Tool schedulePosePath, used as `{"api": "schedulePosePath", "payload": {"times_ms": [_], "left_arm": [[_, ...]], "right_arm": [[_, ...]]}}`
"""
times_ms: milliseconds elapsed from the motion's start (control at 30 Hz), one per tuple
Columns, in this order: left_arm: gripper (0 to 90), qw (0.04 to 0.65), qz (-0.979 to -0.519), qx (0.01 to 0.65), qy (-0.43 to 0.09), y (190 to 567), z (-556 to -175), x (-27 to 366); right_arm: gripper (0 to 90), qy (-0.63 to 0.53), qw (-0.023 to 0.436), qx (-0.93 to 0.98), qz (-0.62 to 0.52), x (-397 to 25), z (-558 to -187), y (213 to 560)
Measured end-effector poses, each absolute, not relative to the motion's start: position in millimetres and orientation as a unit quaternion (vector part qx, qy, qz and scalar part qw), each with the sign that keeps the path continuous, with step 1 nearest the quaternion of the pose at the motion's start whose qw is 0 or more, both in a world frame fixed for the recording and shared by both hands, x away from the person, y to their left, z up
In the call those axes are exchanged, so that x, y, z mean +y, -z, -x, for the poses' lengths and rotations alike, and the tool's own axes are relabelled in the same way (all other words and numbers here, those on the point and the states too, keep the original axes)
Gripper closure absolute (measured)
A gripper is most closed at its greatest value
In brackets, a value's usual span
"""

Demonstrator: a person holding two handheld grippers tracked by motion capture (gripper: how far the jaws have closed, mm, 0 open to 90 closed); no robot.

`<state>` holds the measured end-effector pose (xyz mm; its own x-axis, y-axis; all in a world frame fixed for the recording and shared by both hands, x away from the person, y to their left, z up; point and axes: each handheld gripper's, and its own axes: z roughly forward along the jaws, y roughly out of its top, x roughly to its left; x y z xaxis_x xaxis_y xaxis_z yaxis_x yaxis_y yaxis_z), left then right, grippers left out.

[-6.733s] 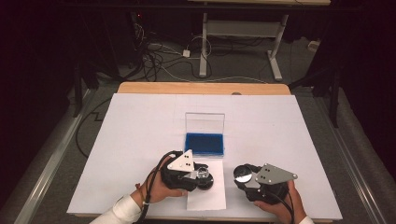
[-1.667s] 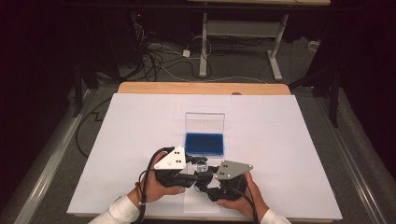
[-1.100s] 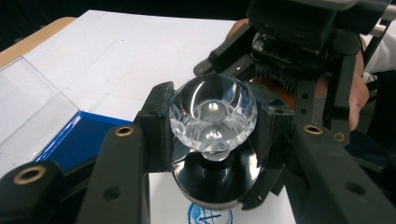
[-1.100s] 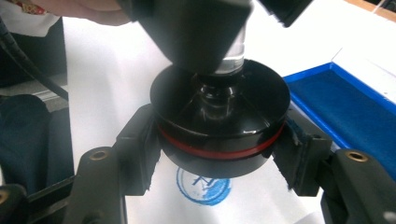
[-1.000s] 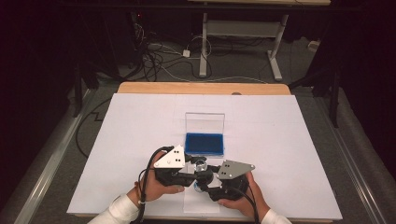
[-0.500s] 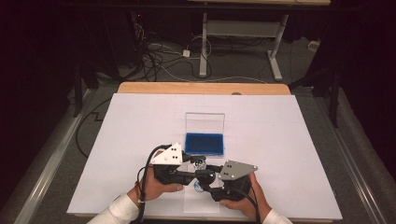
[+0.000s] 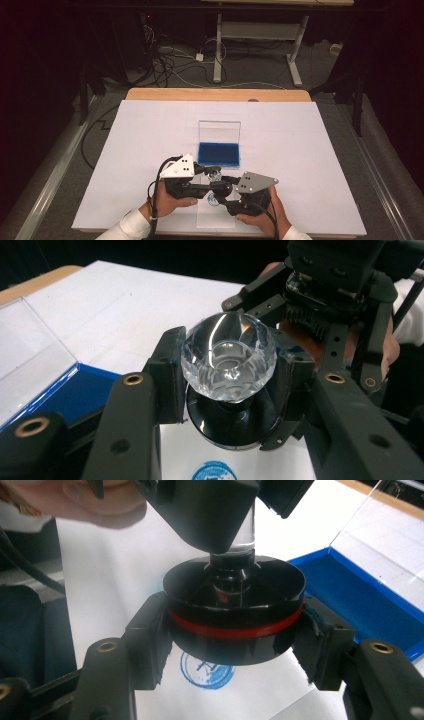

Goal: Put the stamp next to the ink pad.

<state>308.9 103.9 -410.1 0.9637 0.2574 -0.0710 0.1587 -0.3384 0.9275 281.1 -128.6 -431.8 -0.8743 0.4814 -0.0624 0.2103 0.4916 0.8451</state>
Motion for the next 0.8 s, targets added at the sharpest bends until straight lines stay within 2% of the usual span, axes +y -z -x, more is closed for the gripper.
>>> {"api": "schedulePosePath", "payload": {"times_ms": [233,433,800], "left_arm": [[54.4,0.556,-0.819,0.126,-0.058,413,-304,99],[54.4,0.560,-0.817,0.132,-0.044,414,-307,101],[54.2,0.545,-0.828,0.106,-0.082,412,-295,92]], "right_arm": [[38.6,-0.455,0.138,0.854,-0.210,-128,-281,435],[38.5,-0.456,0.144,0.852,-0.212,-130,-281,433],[38.2,-0.455,0.134,0.855,-0.212,-128,-281,436]]}}
